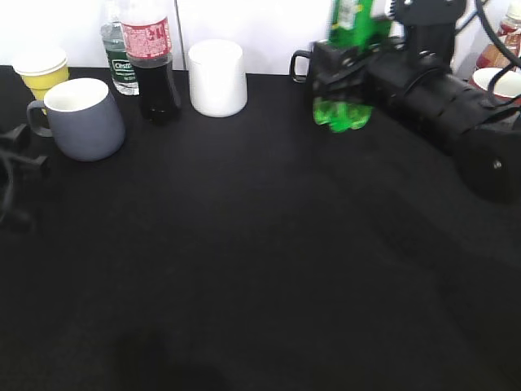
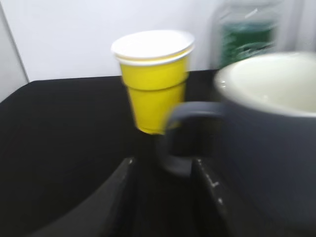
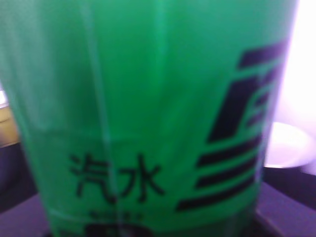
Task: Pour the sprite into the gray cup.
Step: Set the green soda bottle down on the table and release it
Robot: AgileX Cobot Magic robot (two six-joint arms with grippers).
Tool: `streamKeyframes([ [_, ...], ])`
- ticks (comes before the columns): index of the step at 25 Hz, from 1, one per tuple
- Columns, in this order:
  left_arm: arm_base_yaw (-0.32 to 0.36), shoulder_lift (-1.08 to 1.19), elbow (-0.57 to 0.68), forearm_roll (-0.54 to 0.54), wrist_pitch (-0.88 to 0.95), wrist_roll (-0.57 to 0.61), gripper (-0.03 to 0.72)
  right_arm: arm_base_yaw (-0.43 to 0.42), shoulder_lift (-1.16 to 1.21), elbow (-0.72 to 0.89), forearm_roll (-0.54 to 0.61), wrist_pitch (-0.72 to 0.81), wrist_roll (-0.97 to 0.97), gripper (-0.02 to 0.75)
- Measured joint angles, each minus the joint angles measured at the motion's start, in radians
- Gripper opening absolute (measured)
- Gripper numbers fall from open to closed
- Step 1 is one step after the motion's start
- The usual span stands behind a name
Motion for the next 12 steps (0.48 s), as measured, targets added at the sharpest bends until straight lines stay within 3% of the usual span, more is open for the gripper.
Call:
streamKeyframes([
  [2, -0.116, -0.149, 0.133, -0.095, 0.04, 0.0, 0.283, -0.039, 0.0, 0.0, 0.081, 0.001, -0.07, 0.435],
  [5, -0.219, -0.328, 0.18, -0.118, 0.206, 0.0, 0.283, -0.137, 0.009, 0.027, 0.125, -0.023, -0.084, 0.435],
  [8, -0.266, -0.438, 0.18, -0.117, 0.331, 0.001, 0.283, -0.167, 0.098, 0.029, 0.137, -0.118, -0.087, 0.435],
  [12, -0.271, -0.458, 0.18, -0.077, 0.365, 0.005, 0.283, -0.167, 0.242, -0.002, 0.131, -0.173, -0.08, 0.434],
])
